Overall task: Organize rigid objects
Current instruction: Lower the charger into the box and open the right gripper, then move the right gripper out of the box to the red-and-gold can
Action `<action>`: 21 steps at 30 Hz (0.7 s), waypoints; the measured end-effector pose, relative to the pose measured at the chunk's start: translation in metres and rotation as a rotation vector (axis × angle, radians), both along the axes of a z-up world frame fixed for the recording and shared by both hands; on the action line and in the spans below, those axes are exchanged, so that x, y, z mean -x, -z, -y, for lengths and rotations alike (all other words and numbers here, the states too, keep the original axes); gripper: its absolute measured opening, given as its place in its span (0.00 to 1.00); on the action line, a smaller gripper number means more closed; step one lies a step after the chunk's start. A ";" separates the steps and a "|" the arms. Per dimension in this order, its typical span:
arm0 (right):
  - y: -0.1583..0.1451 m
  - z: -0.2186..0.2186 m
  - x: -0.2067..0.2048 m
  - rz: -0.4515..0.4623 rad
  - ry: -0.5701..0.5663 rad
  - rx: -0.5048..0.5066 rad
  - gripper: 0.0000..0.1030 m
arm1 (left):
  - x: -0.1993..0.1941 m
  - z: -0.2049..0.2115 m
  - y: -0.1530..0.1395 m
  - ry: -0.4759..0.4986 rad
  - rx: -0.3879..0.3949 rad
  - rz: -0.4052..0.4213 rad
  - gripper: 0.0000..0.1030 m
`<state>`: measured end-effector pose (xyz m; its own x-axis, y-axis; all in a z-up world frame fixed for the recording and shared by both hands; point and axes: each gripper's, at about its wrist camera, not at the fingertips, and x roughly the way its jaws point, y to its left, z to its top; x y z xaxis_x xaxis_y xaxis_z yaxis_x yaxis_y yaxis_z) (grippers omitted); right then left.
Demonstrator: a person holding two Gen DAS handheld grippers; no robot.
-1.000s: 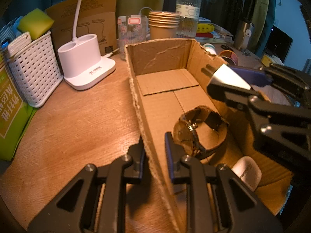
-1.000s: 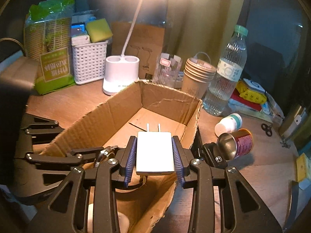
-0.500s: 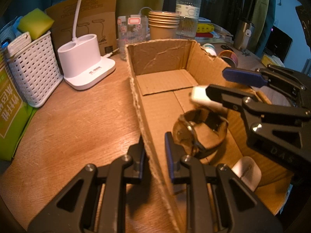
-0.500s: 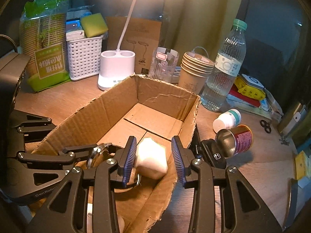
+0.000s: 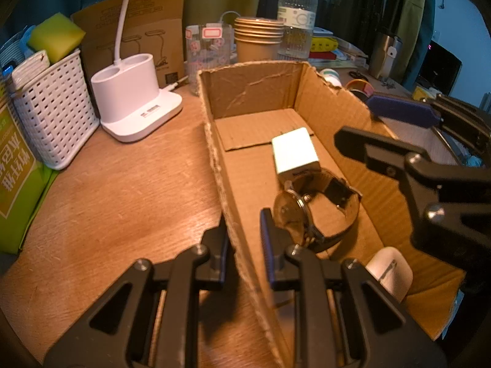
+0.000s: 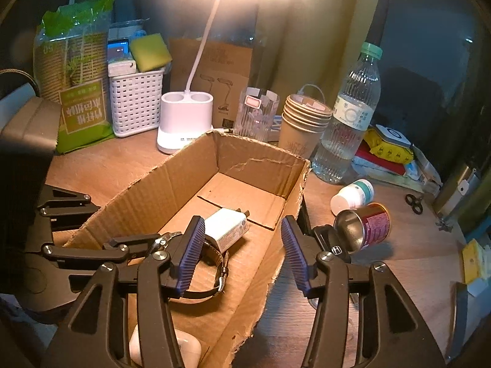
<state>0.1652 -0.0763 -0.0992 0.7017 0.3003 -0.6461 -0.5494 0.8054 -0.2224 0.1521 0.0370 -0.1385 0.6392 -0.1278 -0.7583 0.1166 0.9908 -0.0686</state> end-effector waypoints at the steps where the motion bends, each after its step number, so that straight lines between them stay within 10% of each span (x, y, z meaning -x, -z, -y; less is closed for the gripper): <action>1: -0.001 0.000 0.001 0.003 0.000 -0.002 0.53 | 0.000 0.000 0.000 0.000 0.000 0.000 0.19; 21: -0.033 0.037 0.005 0.088 0.092 -0.103 0.53 | 0.000 0.000 0.000 0.000 0.000 0.000 0.19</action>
